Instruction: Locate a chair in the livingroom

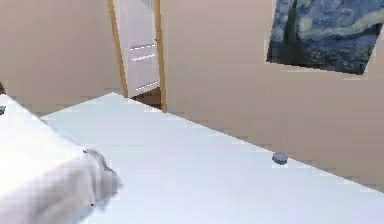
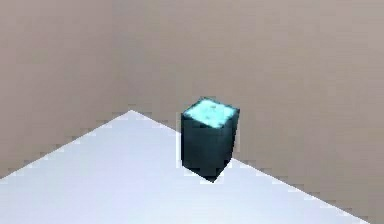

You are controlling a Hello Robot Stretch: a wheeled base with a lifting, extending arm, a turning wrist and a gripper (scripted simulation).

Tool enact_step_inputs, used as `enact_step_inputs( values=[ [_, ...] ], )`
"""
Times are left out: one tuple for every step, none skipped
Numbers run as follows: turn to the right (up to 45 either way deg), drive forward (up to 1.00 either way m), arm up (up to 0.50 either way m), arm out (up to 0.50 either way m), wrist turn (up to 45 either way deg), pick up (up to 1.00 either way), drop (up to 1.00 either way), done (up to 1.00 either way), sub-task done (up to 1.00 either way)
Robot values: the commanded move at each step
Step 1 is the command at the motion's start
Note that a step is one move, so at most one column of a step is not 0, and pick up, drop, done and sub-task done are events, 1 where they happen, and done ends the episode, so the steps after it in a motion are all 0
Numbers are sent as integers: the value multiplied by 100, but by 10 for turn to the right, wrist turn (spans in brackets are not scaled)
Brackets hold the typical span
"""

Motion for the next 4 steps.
enact_step_inputs(
  values=[
    [0,100,0,0,0,0,0,0,0],
    [-210,0,0,0,0,0,0,0,0],
    [0,5,0,0,0,0,0,0,0],
    [180,0,0,0,0,0,0,0,0]
  ],
)
